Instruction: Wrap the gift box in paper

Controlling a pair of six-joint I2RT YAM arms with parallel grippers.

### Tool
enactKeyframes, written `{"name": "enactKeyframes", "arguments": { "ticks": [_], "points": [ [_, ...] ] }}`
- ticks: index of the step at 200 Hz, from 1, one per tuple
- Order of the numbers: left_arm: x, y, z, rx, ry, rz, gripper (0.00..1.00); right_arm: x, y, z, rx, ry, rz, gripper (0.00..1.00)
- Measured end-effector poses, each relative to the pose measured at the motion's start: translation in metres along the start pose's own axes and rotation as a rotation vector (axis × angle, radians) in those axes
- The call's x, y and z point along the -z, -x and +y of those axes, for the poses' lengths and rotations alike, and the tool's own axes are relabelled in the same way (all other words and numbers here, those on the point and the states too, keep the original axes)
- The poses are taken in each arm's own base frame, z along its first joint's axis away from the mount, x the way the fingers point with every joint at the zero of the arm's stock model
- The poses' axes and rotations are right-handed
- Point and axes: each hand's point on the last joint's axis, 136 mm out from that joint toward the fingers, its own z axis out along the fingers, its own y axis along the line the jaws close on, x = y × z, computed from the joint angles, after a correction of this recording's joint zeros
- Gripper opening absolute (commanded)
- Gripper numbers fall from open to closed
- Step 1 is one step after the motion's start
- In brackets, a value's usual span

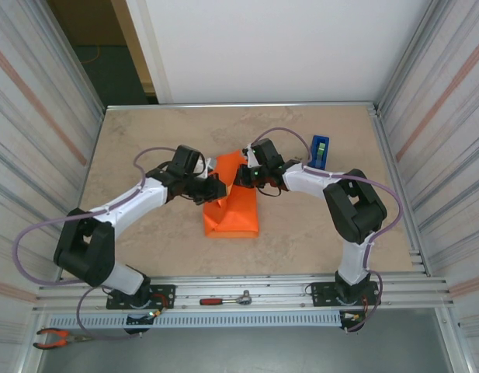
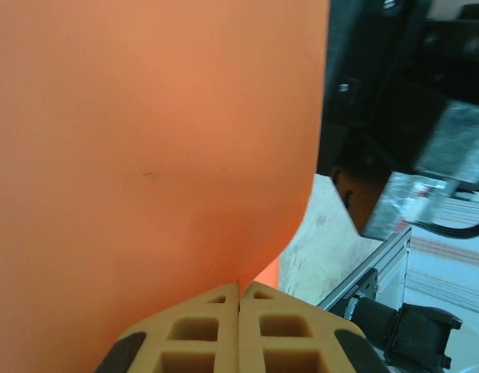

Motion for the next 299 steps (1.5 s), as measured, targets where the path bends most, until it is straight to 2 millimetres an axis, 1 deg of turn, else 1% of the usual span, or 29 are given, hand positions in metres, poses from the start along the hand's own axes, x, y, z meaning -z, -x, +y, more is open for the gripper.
{"name": "enactKeyframes", "arguments": {
  "ticks": [21, 67, 94, 109, 131, 143, 156, 179, 189, 218, 257, 287, 299],
  "points": [
    [-0.003, 0.001, 0.002, 0.005, 0.005, 0.006, 0.0, 0.0, 0.0, 0.0, -0.001, 0.001, 0.0, 0.0],
    [0.002, 0.012, -0.012, -0.003, -0.019, -0.023, 0.0, 0.0, 0.0, 0.0, -0.014, 0.001, -0.001, 0.0],
    [0.001, 0.013, -0.018, -0.003, -0.032, -0.03, 0.0, 0.0, 0.0, 0.0, -0.017, 0.001, -0.001, 0.0],
    [-0.004, 0.01, -0.023, -0.011, -0.042, -0.02, 0.0, 0.0, 0.0, 0.0, -0.016, 0.001, -0.002, 0.0],
    [-0.022, 0.002, -0.028, -0.029, -0.051, 0.01, 0.0, -0.001, 0.0, 0.0, -0.016, 0.002, -0.001, 0.0],
    [-0.034, -0.003, -0.025, -0.032, -0.042, 0.036, 0.0, -0.001, 0.0, 0.0, -0.019, 0.002, -0.002, 0.0],
    [-0.045, -0.008, -0.016, -0.022, -0.022, 0.064, 0.0, -0.001, 0.0, 0.0, -0.024, 0.002, -0.002, 0.0],
    [-0.058, -0.013, -0.002, -0.002, 0.003, 0.093, 0.0, -0.001, 0.0, 0.0, -0.023, 0.001, -0.004, 0.0],
    [-0.06, -0.013, 0.0, -0.002, 0.007, 0.098, 0.0, -0.001, 0.0, 0.0, -0.023, 0.002, -0.004, 0.0],
    [-0.059, -0.013, -0.002, -0.007, 0.001, 0.097, 0.0, -0.002, 0.0, 0.0, -0.021, 0.004, -0.007, 0.0],
    [-0.059, -0.007, -0.012, -0.025, -0.009, 0.083, 0.0, -0.002, 0.0, 0.0, -0.02, 0.004, -0.007, 0.0],
    [-0.07, -0.008, -0.003, -0.019, 0.011, 0.09, 0.0, -0.002, 0.0, 0.0, -0.019, 0.003, -0.009, 0.0],
    [-0.071, -0.007, -0.004, -0.021, 0.002, 0.089, 0.0, -0.002, 0.0, 0.001, -0.022, 0.003, -0.009, 0.0]
  ]
}}
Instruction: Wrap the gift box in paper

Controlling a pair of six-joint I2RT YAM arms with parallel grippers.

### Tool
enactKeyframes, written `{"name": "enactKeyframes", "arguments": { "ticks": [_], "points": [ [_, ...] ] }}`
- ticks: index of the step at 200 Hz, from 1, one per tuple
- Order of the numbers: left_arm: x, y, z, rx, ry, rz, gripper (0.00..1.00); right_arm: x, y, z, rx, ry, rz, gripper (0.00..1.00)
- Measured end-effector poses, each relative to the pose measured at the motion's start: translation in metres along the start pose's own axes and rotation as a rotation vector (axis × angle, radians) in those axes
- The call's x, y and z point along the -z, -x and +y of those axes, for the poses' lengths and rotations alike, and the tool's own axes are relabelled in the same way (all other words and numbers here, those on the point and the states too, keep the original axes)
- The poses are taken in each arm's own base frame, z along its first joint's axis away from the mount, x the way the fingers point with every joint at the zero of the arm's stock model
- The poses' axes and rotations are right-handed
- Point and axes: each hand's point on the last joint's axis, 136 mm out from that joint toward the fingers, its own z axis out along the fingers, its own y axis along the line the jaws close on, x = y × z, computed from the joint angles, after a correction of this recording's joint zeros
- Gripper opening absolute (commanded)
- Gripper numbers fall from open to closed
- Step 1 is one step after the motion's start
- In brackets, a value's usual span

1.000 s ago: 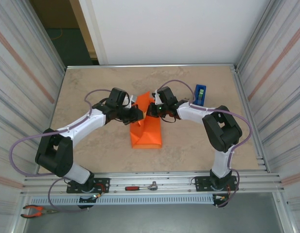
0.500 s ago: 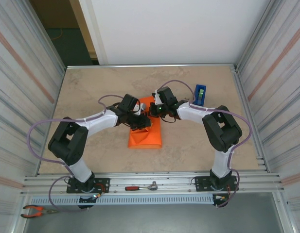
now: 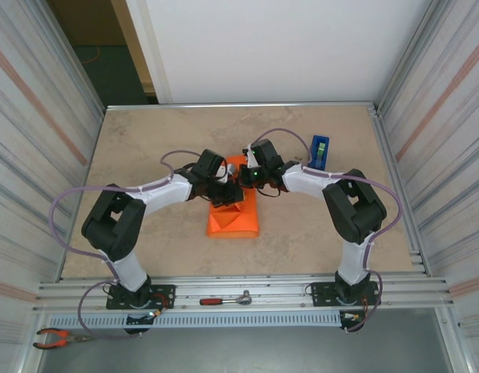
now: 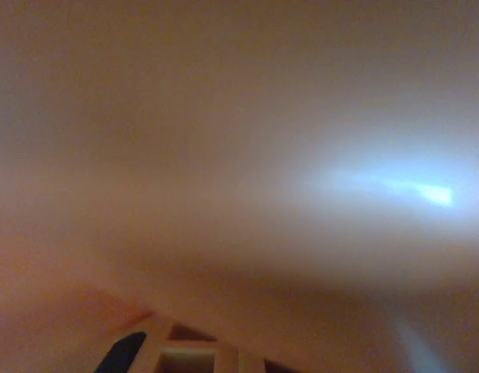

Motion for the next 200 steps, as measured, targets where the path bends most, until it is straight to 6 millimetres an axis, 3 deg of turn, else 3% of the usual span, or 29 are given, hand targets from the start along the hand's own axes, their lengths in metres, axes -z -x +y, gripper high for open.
{"name": "enactKeyframes", "arguments": {
  "ticks": [63, 86, 104, 125, 147, 168, 185, 200],
  "points": [
    [-0.002, 0.0, 0.001, -0.014, -0.014, -0.015, 0.0, 0.002, 0.002, 0.0, -0.022, -0.002, 0.008, 0.0],
    [-0.003, 0.0, -0.001, -0.028, -0.03, -0.025, 0.0, 0.007, 0.005, -0.004, -0.052, -0.009, 0.021, 0.25],
    [-0.005, 0.003, -0.005, -0.049, -0.042, -0.044, 0.0, 0.023, 0.013, -0.008, -0.094, -0.019, 0.011, 0.44],
    [-0.006, 0.003, -0.004, -0.053, -0.047, -0.05, 0.0, 0.051, 0.03, -0.018, -0.129, -0.055, -0.041, 0.57],
    [-0.006, 0.003, -0.005, -0.055, -0.049, -0.051, 0.0, 0.075, 0.044, -0.018, -0.134, -0.068, -0.106, 0.64],
    [-0.006, 0.003, -0.005, -0.055, -0.049, -0.051, 0.0, 0.075, 0.039, -0.02, -0.134, -0.083, -0.107, 0.75],
    [-0.006, 0.003, -0.004, -0.055, -0.049, -0.051, 0.0, 0.069, 0.023, -0.029, -0.152, -0.115, -0.078, 0.91],
    [-0.006, 0.003, -0.005, -0.055, -0.049, -0.051, 0.0, 0.066, 0.013, -0.038, -0.166, -0.143, -0.061, 0.97]
  ]
}}
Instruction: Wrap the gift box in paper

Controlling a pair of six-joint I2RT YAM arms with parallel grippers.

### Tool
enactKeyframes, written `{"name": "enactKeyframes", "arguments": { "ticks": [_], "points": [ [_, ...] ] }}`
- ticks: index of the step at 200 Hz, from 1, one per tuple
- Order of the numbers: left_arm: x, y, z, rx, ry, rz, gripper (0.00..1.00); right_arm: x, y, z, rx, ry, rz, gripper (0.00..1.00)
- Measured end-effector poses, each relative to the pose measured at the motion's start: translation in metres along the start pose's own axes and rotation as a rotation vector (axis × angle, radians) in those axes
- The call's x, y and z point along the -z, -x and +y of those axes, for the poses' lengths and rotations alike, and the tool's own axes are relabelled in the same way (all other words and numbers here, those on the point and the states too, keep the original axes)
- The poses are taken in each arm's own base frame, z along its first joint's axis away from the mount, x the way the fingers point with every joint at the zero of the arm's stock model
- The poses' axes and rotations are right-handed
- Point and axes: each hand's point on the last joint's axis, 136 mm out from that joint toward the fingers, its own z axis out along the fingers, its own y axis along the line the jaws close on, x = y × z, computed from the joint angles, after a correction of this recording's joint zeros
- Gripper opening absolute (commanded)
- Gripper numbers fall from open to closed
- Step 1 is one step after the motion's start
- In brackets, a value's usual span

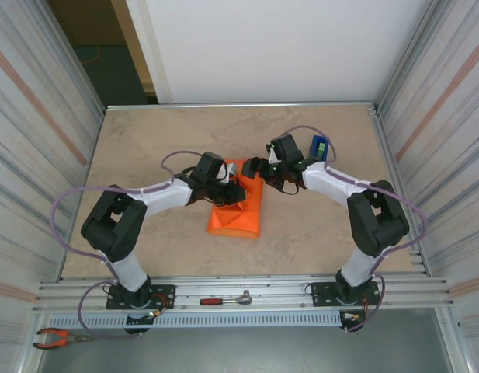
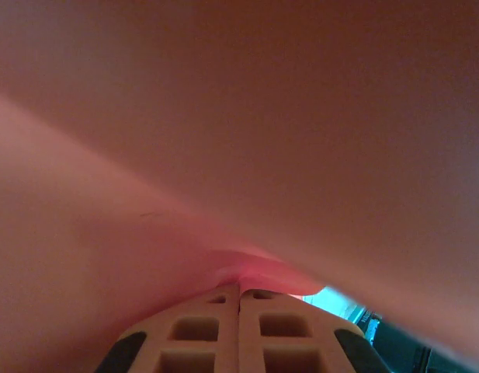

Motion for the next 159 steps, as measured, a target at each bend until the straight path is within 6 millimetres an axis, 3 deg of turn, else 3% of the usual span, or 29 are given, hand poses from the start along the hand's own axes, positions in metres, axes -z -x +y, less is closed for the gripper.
{"name": "enactKeyframes", "arguments": {
  "ticks": [54, 89, 121, 159],
  "points": [
    [0.0, 0.0, 0.0, 0.0, 0.0, 0.0, 0.0, 0.002, -0.002, -0.017, -0.022, -0.056, -0.017, 0.99],
    [0.0, 0.0, 0.0, 0.0, 0.0, 0.0, 0.0, 0.032, 0.008, -0.033, -0.07, -0.07, -0.092, 1.0],
    [0.0, 0.0, 0.0, 0.0, 0.0, 0.0, 0.0, 0.051, 0.02, -0.023, -0.071, -0.043, -0.159, 0.98],
    [0.0, 0.0, 0.0, 0.0, 0.0, 0.0, 0.0, 0.04, 0.015, -0.005, -0.052, -0.04, -0.135, 0.98]
  ]
}}
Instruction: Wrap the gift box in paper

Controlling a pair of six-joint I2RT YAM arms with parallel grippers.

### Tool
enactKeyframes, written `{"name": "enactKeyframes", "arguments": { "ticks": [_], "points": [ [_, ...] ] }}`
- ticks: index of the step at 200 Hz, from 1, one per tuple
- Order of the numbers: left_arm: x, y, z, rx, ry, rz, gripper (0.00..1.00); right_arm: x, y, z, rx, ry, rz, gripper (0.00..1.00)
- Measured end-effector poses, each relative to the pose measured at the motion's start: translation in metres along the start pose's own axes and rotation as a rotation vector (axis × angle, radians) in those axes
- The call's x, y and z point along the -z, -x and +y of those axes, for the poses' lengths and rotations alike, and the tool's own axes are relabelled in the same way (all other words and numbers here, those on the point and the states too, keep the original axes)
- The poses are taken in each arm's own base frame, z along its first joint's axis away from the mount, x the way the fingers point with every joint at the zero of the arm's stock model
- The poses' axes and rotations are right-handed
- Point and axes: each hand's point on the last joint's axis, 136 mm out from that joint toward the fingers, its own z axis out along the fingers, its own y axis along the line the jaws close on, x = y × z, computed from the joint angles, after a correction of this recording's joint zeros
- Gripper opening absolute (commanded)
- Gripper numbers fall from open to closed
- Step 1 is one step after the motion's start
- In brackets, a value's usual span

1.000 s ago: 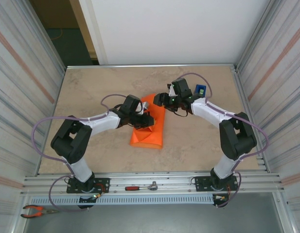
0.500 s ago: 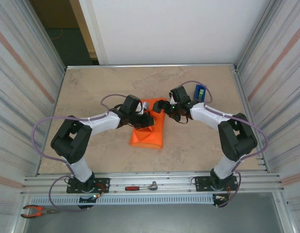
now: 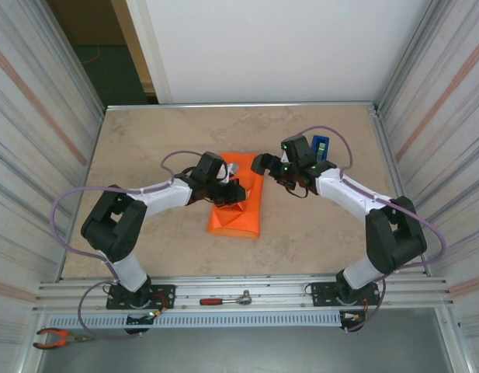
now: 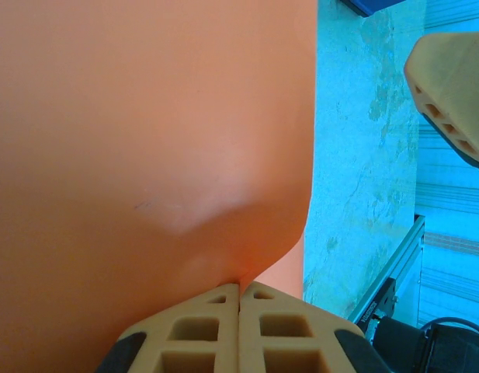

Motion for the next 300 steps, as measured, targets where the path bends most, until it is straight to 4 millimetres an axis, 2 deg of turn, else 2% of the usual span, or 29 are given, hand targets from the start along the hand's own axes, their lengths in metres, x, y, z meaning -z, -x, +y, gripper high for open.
{"name": "enactKeyframes", "arguments": {
  "ticks": [27, 61, 90, 144, 162, 184, 212, 229, 243, 257, 271, 300],
  "points": [
    [0.0, 0.0, 0.0, 0.0, 0.0, 0.0, 0.0, -0.018, -0.002, 0.004, -0.004, -0.026, 0.013, 0.98],
    [0.0, 0.0, 0.0, 0.0, 0.0, 0.0, 0.0, -0.044, -0.015, -0.018, -0.055, -0.099, 0.059, 1.0],
    [0.0, 0.0, 0.0, 0.0, 0.0, 0.0, 0.0, -0.059, -0.026, -0.03, -0.082, -0.125, 0.098, 0.9],
    [0.0, 0.0, -0.002, -0.002, -0.009, 0.003, 0.0, -0.066, -0.036, -0.02, -0.074, -0.058, 0.127, 0.67],
    [0.001, -0.001, -0.005, -0.001, -0.016, 0.017, 0.11, -0.066, -0.037, -0.017, -0.071, -0.036, 0.134, 0.59],
    [0.004, -0.003, -0.011, 0.01, -0.035, 0.044, 0.32, -0.067, -0.039, -0.014, -0.066, -0.014, 0.144, 0.5],
    [0.025, 0.007, -0.03, 0.006, -0.099, 0.052, 0.46, -0.067, -0.039, -0.012, -0.07, 0.011, 0.155, 0.45],
    [0.052, 0.027, -0.04, -0.001, -0.146, 0.002, 0.51, -0.07, -0.04, -0.012, -0.073, 0.025, 0.165, 0.44],
    [0.077, 0.045, -0.04, 0.001, -0.165, -0.057, 0.52, -0.07, -0.039, -0.012, -0.075, 0.032, 0.166, 0.44],
    [0.099, 0.06, -0.032, 0.013, -0.167, -0.116, 0.54, -0.071, -0.038, -0.011, -0.074, 0.04, 0.167, 0.43],
    [0.115, 0.074, -0.016, 0.033, -0.15, -0.168, 0.55, -0.072, -0.039, -0.01, -0.076, 0.046, 0.171, 0.4],
    [0.121, 0.075, 0.026, 0.087, -0.075, -0.182, 0.57, -0.075, -0.038, -0.008, -0.073, 0.061, 0.169, 0.39]
  ]
}}
